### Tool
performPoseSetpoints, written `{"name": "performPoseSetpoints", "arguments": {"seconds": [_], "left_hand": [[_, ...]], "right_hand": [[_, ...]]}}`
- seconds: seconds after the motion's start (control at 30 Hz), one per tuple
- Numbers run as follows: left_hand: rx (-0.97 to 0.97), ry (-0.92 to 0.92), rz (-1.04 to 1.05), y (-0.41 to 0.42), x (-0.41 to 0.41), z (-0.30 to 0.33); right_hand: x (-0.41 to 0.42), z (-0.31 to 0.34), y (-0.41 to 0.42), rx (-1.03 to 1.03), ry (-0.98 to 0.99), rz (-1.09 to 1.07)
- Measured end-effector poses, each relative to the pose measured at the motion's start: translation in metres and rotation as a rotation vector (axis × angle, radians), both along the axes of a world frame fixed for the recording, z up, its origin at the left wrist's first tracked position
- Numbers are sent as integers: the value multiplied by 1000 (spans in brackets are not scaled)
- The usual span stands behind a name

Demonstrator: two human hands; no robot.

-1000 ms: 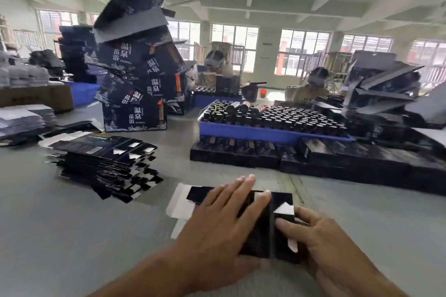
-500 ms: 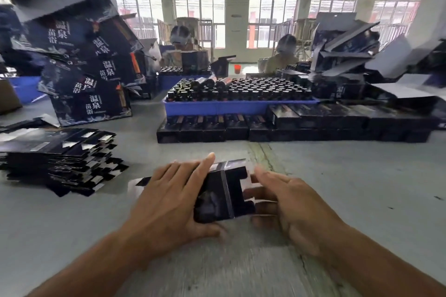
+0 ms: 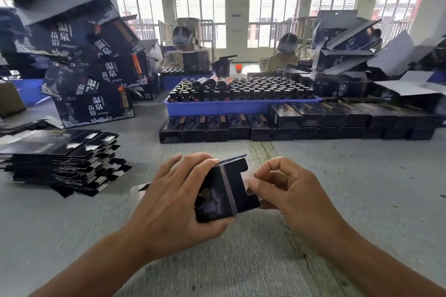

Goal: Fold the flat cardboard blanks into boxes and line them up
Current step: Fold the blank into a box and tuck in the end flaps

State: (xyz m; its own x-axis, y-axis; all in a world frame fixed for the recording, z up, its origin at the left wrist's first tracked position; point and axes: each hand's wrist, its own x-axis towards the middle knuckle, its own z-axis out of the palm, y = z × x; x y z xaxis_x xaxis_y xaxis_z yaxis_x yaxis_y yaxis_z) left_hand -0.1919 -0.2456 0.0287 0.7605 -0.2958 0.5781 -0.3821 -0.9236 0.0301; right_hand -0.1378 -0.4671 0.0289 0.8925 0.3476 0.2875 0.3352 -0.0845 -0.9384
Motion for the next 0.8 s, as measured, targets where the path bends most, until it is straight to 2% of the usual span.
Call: {"name": "performPoseSetpoints", "arguments": {"seconds": [0.1,0.27,0.43,0.7,0.8], "left_hand": [[-5,18,-31,-3,-1,1],[-26,-11,-79,-6,-3,1],[-9,-71,-124,-4,-3,-1],[151,-134,-97,1,0,-1],[158,-123,-82,3,0,-1]], "right_hand": [[-2,0,1,-62,-81,7],[-3,-1,1,-63,-45,80],[-6,-2,4,-138,-134,46],[-8,-2,5,-162,-214,-14],[-8,-1,5,-153,-240,-29]]}}
